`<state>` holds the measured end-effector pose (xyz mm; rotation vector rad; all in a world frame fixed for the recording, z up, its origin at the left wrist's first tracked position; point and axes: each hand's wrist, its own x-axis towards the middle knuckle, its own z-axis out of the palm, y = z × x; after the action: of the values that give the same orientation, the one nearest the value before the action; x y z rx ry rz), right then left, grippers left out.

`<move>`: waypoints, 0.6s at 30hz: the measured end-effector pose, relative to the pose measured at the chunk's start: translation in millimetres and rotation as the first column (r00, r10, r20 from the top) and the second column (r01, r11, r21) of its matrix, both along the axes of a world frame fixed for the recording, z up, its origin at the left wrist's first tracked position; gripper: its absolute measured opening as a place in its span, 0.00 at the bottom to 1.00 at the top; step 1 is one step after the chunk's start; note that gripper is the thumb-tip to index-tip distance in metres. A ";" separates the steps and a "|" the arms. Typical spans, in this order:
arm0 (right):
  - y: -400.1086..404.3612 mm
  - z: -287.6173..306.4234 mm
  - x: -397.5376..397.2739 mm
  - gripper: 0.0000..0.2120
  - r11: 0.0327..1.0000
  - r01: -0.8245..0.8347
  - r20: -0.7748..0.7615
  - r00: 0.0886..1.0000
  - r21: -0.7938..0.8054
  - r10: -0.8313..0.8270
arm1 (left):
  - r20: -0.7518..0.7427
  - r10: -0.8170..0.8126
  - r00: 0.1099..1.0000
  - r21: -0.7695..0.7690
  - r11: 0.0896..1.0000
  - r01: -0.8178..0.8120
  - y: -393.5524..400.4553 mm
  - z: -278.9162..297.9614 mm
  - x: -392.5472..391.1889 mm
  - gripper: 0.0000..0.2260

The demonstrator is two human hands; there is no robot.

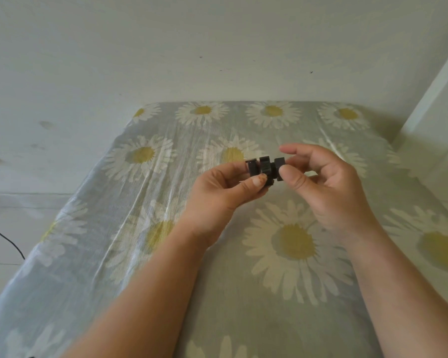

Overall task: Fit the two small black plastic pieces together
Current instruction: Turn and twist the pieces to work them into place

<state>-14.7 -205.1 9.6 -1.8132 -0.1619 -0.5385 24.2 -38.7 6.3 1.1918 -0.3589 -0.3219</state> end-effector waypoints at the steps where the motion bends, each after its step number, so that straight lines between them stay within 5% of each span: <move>1: -0.1 -0.3 0.1 0.11 1.000 -0.002 -0.003 1.000 0.008 0.002 | 0.022 0.011 1.000 0.016 1.000 -0.011 -0.2 -0.1 -0.2 0.19; 11: -0.6 -1.5 0.1 0.16 0.995 -0.012 -0.042 0.999 0.104 0.016 | 0.195 0.017 0.981 0.103 0.994 -0.038 0.2 0.3 -2.8 0.13; 18: 4.1 2.0 -2.3 0.13 0.998 0.040 -0.002 0.999 0.050 -0.040 | 0.090 0.034 0.995 0.011 0.999 -0.035 0.8 -1.8 2.2 0.16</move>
<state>-17.0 -201.0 11.6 -1.7715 -0.1107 -0.5647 26.5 -37.8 4.5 1.2259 -0.4140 -0.2415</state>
